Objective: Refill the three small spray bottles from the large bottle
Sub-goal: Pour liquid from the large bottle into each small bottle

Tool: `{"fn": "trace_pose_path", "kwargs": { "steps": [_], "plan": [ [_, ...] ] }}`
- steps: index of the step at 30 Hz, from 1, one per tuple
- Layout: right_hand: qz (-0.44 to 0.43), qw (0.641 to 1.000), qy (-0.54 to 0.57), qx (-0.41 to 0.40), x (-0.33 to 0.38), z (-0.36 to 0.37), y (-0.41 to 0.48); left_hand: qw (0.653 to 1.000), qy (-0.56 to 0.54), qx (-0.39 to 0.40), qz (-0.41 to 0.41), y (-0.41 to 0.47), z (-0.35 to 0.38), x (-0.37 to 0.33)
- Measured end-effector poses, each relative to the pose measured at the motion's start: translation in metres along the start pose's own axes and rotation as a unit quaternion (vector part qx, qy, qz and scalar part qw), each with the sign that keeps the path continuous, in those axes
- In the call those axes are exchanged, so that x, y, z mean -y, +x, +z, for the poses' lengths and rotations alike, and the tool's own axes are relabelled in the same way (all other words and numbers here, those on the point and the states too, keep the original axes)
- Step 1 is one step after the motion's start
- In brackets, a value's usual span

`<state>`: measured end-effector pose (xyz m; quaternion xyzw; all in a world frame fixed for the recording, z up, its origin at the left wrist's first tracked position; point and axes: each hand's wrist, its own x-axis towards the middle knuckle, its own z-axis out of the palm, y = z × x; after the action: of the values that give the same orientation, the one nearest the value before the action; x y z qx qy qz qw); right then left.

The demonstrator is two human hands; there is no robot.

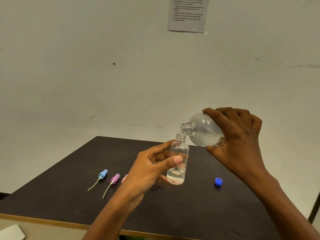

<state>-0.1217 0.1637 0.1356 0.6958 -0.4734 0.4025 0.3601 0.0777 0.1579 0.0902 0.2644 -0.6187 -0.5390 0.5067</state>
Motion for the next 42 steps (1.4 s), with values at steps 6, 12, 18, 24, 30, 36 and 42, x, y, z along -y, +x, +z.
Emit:
{"fn": "trace_pose_path", "kwargs": {
  "steps": [6, 12, 18, 24, 30, 36, 42],
  "plan": [
    [0.002, 1.0, -0.003, 0.001, 0.0, 0.0004, -0.0001, 1.0, 0.002, 0.0, -0.003, 0.0004, -0.0006, 0.0006],
    [-0.001, 1.0, -0.001, -0.001, -0.0007, 0.0009, -0.0006, 1.0, 0.004, 0.003, -0.002, -0.0004, 0.0001, 0.0002],
    [0.0, 1.0, -0.003, 0.0, 0.0007, -0.0004, -0.0005, 1.0, 0.005, 0.002, -0.002, -0.0008, 0.0012, -0.0001],
    [0.008, 1.0, -0.004, 0.016, -0.0007, -0.0003, -0.0015, 1.0, 0.004, -0.001, -0.004, -0.0002, 0.0006, 0.0003],
    [0.003, 1.0, -0.004, 0.012, -0.0011, 0.0007, -0.0012, 1.0, 0.006, 0.001, -0.005, 0.0001, 0.0007, 0.001],
    [-0.007, 1.0, -0.003, -0.002, 0.0, 0.0003, -0.0005, 1.0, 0.005, 0.002, -0.005, 0.0006, -0.0001, 0.0009],
    [0.002, 1.0, -0.006, 0.005, 0.0005, -0.0003, -0.0004, 1.0, 0.005, 0.003, -0.004, -0.0002, -0.0009, 0.0002]
  ]
}}
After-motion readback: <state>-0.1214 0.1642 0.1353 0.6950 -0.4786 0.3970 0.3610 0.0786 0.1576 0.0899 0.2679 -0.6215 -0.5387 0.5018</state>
